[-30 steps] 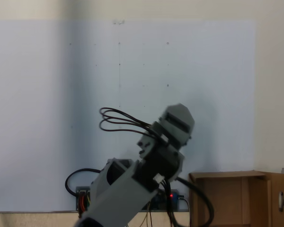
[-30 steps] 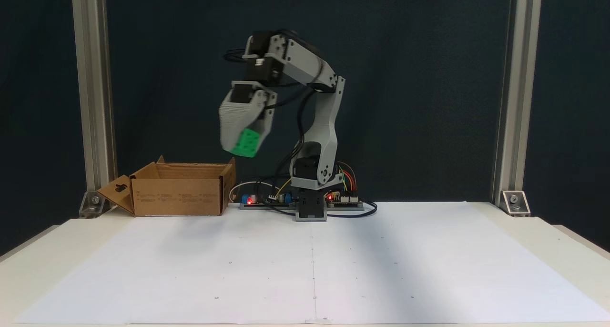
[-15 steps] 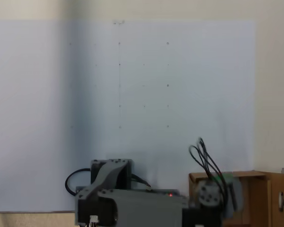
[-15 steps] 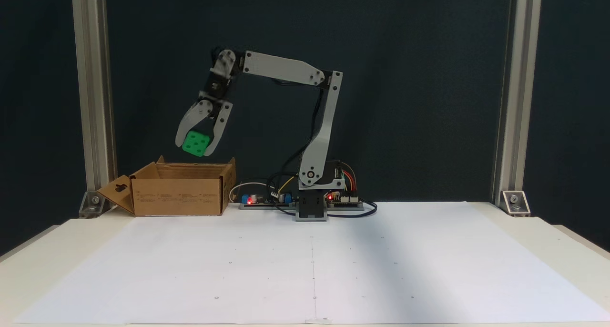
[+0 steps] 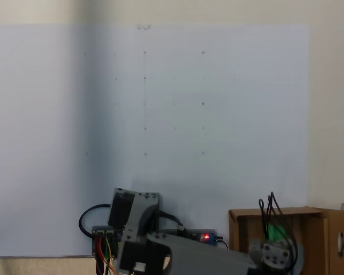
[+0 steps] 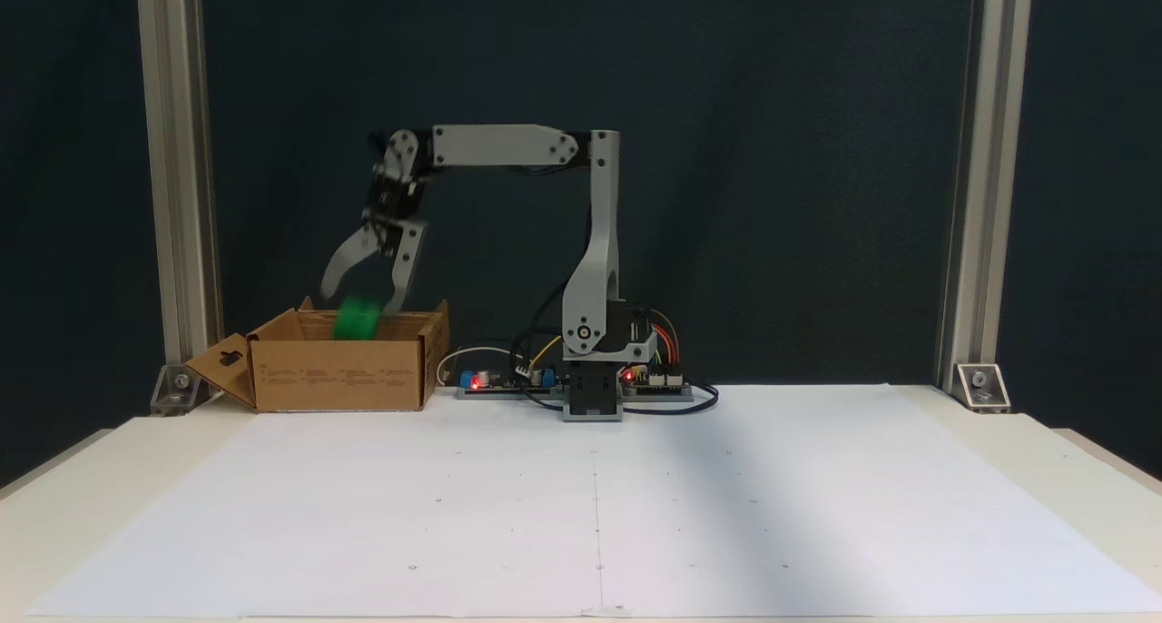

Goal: Grasp a green dice and put it in the bin.

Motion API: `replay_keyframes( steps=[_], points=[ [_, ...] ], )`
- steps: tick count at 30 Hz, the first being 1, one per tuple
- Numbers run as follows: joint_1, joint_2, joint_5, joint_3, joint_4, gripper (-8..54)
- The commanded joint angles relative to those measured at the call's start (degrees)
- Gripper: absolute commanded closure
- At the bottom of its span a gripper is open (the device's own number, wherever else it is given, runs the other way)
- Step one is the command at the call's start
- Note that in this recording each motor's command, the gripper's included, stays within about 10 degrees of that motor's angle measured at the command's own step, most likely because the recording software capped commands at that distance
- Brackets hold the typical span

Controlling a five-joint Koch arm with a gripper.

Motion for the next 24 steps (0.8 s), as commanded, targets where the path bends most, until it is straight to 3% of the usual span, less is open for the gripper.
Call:
replay_keyframes(
  steps=[1,10,16,24],
  points=[
    [0.62,0.09,-3.16,-4.04,-2.72,2.5],
    [0.88,-0.53,-1.05,-4.04,-4.04,2.5],
    [-0.44,4.22,9.84,-4.22,-6.86,2.5],
    [-19.42,11.78,16.35,-4.22,-6.68,2.4]
  ],
)
